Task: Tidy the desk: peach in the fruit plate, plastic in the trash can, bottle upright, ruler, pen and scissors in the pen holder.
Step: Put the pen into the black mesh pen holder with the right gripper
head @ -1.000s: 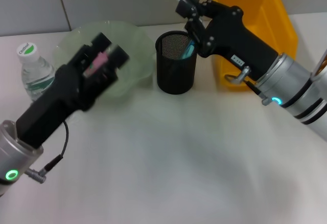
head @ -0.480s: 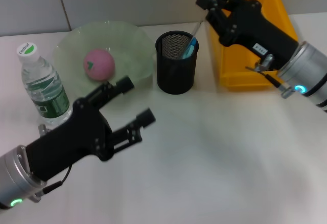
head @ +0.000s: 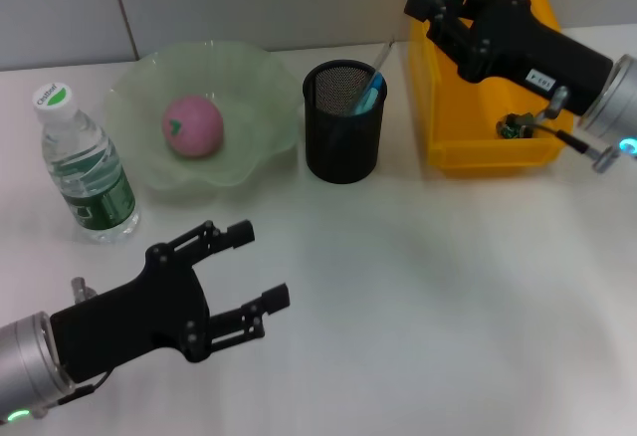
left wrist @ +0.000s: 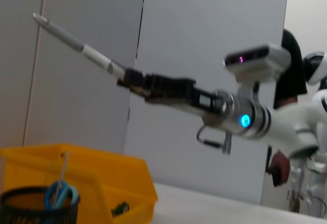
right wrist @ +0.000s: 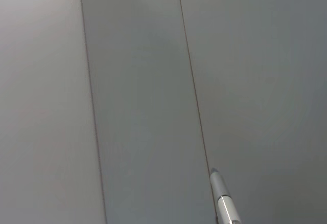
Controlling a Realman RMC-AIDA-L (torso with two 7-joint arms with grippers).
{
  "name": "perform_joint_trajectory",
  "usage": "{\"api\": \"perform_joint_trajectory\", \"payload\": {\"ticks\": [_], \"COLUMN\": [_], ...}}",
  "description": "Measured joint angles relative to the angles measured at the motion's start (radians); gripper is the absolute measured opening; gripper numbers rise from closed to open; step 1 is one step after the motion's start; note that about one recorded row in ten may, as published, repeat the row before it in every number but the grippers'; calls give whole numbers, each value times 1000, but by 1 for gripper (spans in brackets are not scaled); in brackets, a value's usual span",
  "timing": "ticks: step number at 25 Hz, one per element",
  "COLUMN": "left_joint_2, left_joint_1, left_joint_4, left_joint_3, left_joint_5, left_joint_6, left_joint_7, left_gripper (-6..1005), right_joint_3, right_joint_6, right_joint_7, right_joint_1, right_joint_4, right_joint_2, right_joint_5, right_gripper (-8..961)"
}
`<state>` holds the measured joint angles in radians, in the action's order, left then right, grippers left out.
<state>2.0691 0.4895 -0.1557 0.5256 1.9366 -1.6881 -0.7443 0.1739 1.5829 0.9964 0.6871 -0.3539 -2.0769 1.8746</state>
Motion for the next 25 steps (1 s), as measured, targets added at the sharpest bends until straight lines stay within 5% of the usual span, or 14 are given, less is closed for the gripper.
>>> {"api": "perform_joint_trajectory", "payload": {"ticks": [12, 20, 25], "left_joint_2": [0, 3, 2], "left_joint_1": [-3, -10, -9], "left_joint_4": [-53, -54, -55], "left_joint_3": [10, 11, 11], "left_joint_5": [86, 85, 85], "left_joint_6": [77, 103, 104], "left_joint_7": [-24, 34, 34], "left_gripper": [812, 813, 813], "right_joint_3": [344, 537, 560], "right_joint_6": [-48, -30, 42], "right_joint_7": [669, 1026, 1217], "right_joint_1": [10, 39, 127], "right_joint_4": [-445, -608, -687], "right_joint_2": [41, 141, 180], "right_joint_5": [24, 66, 264], "right_gripper": [134, 133, 133]}}
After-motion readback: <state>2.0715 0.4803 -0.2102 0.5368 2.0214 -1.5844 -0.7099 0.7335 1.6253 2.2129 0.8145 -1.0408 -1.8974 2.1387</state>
